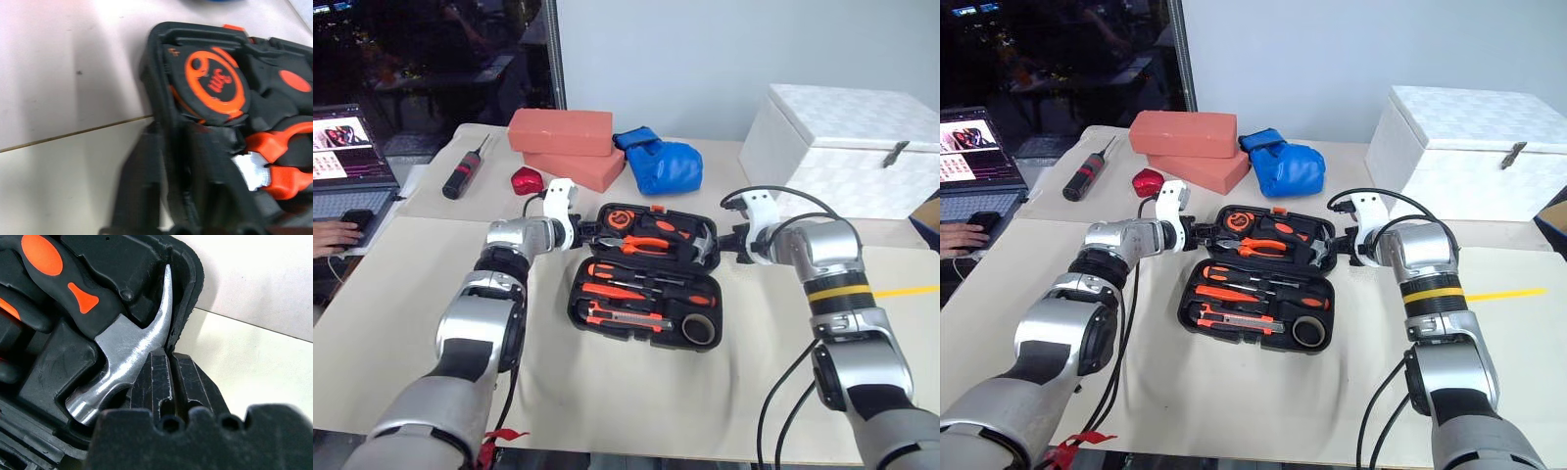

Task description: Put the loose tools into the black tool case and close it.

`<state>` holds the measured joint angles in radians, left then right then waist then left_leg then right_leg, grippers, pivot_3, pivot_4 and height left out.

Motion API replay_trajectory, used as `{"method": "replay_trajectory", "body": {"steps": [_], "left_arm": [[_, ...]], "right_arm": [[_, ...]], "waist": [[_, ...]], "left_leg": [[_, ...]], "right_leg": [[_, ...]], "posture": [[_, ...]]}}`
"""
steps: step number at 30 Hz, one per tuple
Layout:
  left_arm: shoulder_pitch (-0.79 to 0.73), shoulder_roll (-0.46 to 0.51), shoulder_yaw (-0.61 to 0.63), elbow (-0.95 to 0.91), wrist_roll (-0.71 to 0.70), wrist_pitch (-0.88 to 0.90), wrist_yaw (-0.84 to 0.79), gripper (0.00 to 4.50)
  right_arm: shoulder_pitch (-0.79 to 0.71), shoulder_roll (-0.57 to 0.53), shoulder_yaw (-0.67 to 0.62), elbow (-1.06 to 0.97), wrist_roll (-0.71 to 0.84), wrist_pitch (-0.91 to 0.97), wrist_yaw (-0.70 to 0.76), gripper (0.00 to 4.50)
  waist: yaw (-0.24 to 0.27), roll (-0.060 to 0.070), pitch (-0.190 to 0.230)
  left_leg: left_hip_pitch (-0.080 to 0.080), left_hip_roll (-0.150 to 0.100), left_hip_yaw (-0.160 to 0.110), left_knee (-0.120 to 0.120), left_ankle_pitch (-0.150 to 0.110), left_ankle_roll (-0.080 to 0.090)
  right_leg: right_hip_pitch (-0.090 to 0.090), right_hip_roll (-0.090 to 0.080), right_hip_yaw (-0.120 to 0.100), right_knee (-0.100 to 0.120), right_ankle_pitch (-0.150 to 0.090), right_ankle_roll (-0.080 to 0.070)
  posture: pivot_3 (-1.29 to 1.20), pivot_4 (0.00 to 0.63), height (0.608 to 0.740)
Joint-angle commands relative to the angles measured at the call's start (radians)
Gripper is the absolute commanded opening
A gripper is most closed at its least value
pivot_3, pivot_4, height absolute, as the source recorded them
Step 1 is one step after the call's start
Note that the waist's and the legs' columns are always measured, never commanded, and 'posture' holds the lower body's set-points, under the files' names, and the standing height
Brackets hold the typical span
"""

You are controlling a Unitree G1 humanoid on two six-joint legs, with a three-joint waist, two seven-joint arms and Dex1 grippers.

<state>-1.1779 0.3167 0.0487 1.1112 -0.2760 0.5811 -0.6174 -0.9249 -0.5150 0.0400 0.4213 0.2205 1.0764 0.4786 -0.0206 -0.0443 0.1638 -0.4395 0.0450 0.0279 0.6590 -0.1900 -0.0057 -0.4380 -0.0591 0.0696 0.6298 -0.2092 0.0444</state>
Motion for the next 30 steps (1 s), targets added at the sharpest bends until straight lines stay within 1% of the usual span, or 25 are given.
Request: {"method": "replay_trajectory", "body": {"steps": [1,5,7,8,10,11,13,14,15,17,20,22,25,27,28,29,30], "left_arm": [[-0.01,0.011,-0.001,-0.035,0.015,0.013,-0.088,0.04],[0.009,0.015,0.016,-0.103,-0.006,0.028,-0.133,0.04],[0.053,0.017,0.015,-0.22,-0.02,-0.014,-0.166,0.04],[0.082,0.018,0.027,-0.3,-0.043,-0.014,-0.177,0.04],[0.174,0.019,0.028,-0.489,-0.063,-0.077,-0.203,0.04],[0.222,0.021,0.027,-0.581,-0.076,-0.089,-0.217,0.04],[0.341,0.033,0.008,-0.776,-0.058,-0.122,-0.197,0.04],[0.395,0.032,0.006,-0.85,-0.064,-0.167,-0.211,0.04],[0.444,0.047,-0.022,-0.904,-0.03,-0.22,-0.214,0.04],[0.516,0.057,-0.05,-0.963,0.012,-0.299,-0.209,0.04],[0.579,0.063,-0.064,-0.984,0.062,-0.394,-0.185,0.04],[0.625,0.088,-0.088,-0.994,0.105,-0.501,-0.215,0.04],[0.654,0.127,-0.101,-1.002,0.127,-0.563,-0.248,0.04],[0.684,0.172,-0.089,-1.033,0.099,-0.558,-0.3,0.04],[0.715,0.215,-0.074,-1.065,0.064,-0.508,-0.343,0.04],[0.755,0.274,-0.038,-1.113,-0.015,-0.373,-0.392,0.37],[0.801,0.351,-0.002,-1.154,-0.092,-0.25,-0.455,0.72]], "right_arm": [[0.023,0.014,-0.057,-0.066,0.029,-0.017,0.006,0.0],[0.021,0.045,-0.097,-0.109,0.048,-0.098,0.012,0.0],[0.024,0.053,-0.072,-0.139,0.022,-0.294,0.055,0.0],[0.025,0.06,-0.068,-0.159,0.018,-0.366,0.069,0.0],[0.041,0.071,-0.086,-0.208,0.034,-0.455,0.094,0.0],[0.056,0.07,-0.095,-0.238,0.042,-0.483,0.105,0.0],[0.124,0.06,-0.132,-0.34,0.081,-0.505,0.128,0.0],[0.161,0.051,-0.141,-0.383,0.087,-0.516,0.139,0.0],[0.2,0.04,-0.143,-0.426,0.075,-0.535,0.142,0.0],[0.275,0.02,-0.144,-0.506,0.055,-0.582,0.151,0.0],[0.375,-0.011,-0.138,-0.599,0.038,-0.622,0.158,0.0],[0.483,-0.03,-0.161,-0.68,0.06,-0.644,0.181,0.0],[0.592,-0.056,-0.202,-0.762,0.096,-0.644,0.206,0.0],[0.661,-0.083,-0.226,-0.804,0.092,-0.68,0.232,0.0],[0.709,-0.1,-0.246,-0.836,0.102,-0.68,0.251,0.0],[0.775,-0.134,-0.263,-0.877,0.09,-0.691,0.278,0.0],[0.854,-0.18,-0.282,-0.923,0.085,-0.69,0.321,0.34]], "waist": [[-0.001,0.0,0.0],[-0.007,0.0,0.0],[-0.02,0.0,0.0],[-0.024,0.001,0.001],[-0.029,0.004,0.004],[-0.028,0.006,0.008],[-0.024,0.006,0.009],[-0.022,0.006,0.009],[-0.019,0.006,0.009],[-0.012,0.006,0.009],[0.005,0.006,0.009],[0.008,0.006,0.009],[0.01,0.006,0.009],[0.008,0.006,0.009],[0.007,0.006,0.009],[0.005,0.006,0.009],[0.002,0.007,0.009]], "left_leg": [[0.0,0.0,0.0,0.0,0.0,0.0],[-0.001,0.0,0.0,0.0,0.0,0.0],[-0.002,0.0,0.0,0.0,0.0,0.0],[-0.002,0.0,0.0,0.0,0.0,0.0],[-0.002,0.0,0.0,0.0,0.0,0.0],[-0.003,0.0,0.0,0.0,0.0,0.0],[-0.005,0.0,0.0,-0.001,0.0,-0.001],[-0.006,0.001,-0.001,-0.001,0.0,-0.001],[-0.006,0.001,-0.001,-0.002,0.0,-0.001],[-0.007,0.001,-0.001,-0.004,0.0,-0.002],[-0.007,0.0,0.0,-0.004,-0.001,-0.002],[-0.007,0.0,0.0,-0.001,-0.001,-0.002],[-0.001,0.0,0.0,0.0,-0.001,-0.002],[0.0,0.0,0.0,0.001,0.0,-0.002],[0.0,0.0,0.001,0.001,0.001,-0.003],[0.001,0.001,0.001,0.001,0.001,-0.003],[0.001,0.001,0.001,0.001,0.002,-0.003]], "right_leg": [[0.0,0.0,0.0,0.0,0.0,0.0],[0.0,0.0,0.0,-0.001,0.0,0.0],[-0.002,0.0,0.0,-0.001,0.0,0.0],[-0.002,0.0,0.0,0.0,0.0,0.0],[-0.003,0.0,0.0,0.0,0.0,0.0],[-0.003,0.0,0.001,0.0,0.001,0.0],[-0.006,0.0,0.001,0.0,0.001,0.0],[-0.006,0.0,0.001,0.002,0.001,0.0],[-0.006,0.0,0.0,0.002,0.001,0.0],[-0.006,-0.001,0.0,0.002,0.001,0.0],[-0.006,-0.001,0.0,0.0,0.001,0.001],[-0.005,-0.001,0.0,-0.003,0.001,0.001],[0.0,-0.001,0.0,-0.002,0.001,0.001],[0.001,0.0,0.0,-0.002,0.001,0.0],[0.001,-0.001,0.0,-0.002,0.001,0.0],[0.001,0.0,0.0,-0.002,0.001,0.001],[0.002,0.0,0.0,-0.001,0.001,0.001]], "posture": [[0.0,0.15,0.74],[0.0,0.15,0.74],[0.0,0.15,0.74],[0.0,0.15,0.74],[0.0,0.15,0.74],[0.0,0.15,0.74],[0.0,0.15,0.74],[0.0,0.15,0.74],[0.0,0.15,0.74],[0.0,0.15,0.74],[0.0,0.15,0.74],[0.0,0.15,0.74],[0.0,0.15,0.74],[0.0,0.15,0.74],[0.0,0.15,0.74],[0.0,0.15,0.74],[0.0,0.15,0.74]]}}
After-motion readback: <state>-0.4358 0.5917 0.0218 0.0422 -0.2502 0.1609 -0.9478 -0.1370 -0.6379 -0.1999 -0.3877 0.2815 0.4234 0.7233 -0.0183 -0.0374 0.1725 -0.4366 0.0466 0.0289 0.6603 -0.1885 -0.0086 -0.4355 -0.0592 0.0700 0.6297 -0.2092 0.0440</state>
